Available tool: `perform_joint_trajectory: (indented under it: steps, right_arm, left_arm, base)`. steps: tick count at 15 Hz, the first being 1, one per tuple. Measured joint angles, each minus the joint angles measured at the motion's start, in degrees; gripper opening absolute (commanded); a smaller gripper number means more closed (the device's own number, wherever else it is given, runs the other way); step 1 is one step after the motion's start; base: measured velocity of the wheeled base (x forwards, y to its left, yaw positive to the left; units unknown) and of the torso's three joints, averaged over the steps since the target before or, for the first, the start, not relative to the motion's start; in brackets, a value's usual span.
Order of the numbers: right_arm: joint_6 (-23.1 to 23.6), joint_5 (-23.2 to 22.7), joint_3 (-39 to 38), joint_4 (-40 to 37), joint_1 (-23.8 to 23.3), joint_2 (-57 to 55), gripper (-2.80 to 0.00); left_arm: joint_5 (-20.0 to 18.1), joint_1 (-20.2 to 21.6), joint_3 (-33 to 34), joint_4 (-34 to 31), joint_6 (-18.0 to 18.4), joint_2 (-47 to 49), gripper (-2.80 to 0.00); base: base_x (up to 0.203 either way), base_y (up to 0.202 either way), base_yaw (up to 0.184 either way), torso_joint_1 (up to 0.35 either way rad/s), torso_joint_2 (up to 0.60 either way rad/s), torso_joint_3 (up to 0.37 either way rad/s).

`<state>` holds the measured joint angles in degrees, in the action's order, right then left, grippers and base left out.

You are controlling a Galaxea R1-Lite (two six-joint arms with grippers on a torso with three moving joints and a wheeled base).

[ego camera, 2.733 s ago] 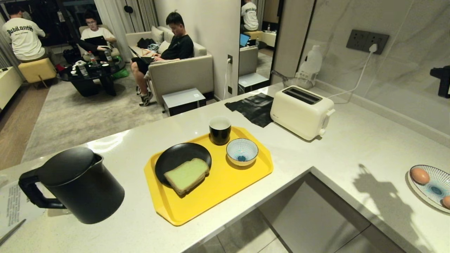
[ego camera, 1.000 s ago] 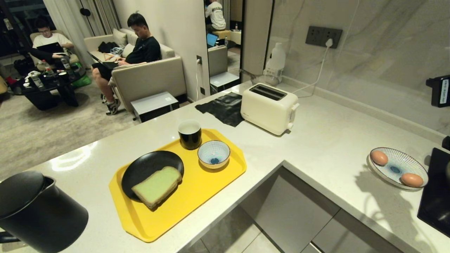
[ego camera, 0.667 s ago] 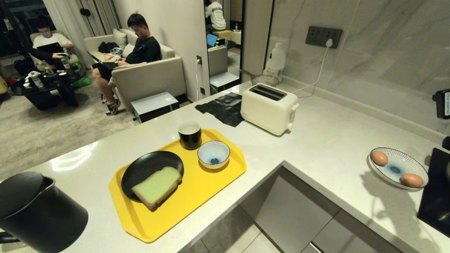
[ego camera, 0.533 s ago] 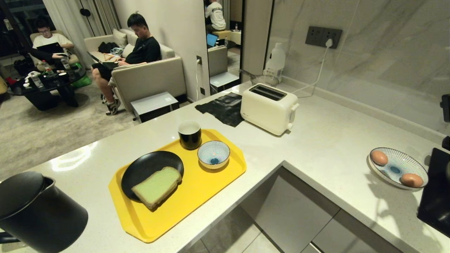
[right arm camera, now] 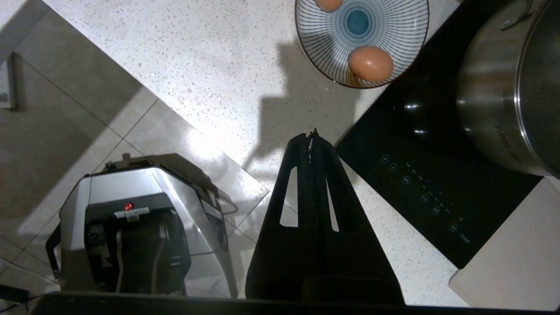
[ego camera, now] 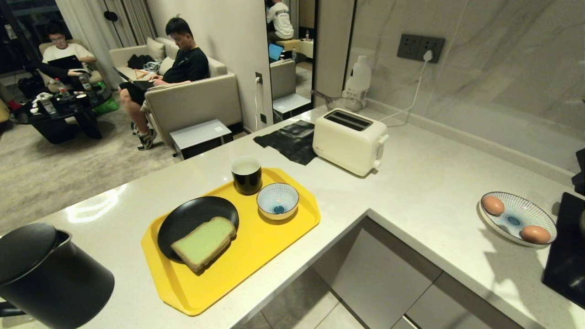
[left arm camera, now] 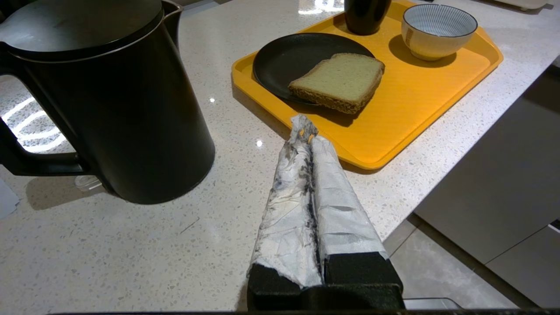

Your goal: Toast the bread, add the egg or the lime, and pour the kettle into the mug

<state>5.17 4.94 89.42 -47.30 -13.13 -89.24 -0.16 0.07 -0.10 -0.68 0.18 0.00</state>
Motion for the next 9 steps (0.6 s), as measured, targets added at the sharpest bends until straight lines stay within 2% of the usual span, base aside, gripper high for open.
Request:
perform_joint_trajectory:
  steps: [5, 8, 9]
  right_arm:
    - [0.20, 4.09, 6.23, -4.39, 0.13, -4.46, -2.80]
    - [1.78, 8.93, 9.27, -4.49, 0.18, -7.14, -2.80]
    - [2.02, 9.65, 9.81, -4.46, 0.03, -7.98, 0.00]
  left_arm:
    - [-0.03, 0.00, 0.00, 0.00, 0.02, 0.00, -2.80]
    - [0.00, 0.00, 0.00, 0.00, -0.02, 0.00, -2.80]
    - [0.00, 0.00, 0.00, -0.01, -0.02, 0.00, -2.80]
  base:
    - [0.000, 0.000, 0.000, 0.000, 0.00, 0.000]
    - [0.000, 0.000, 0.000, 0.000, 0.00, 0.000]
    - [0.000, 0.000, 0.000, 0.000, 0.00, 0.000]
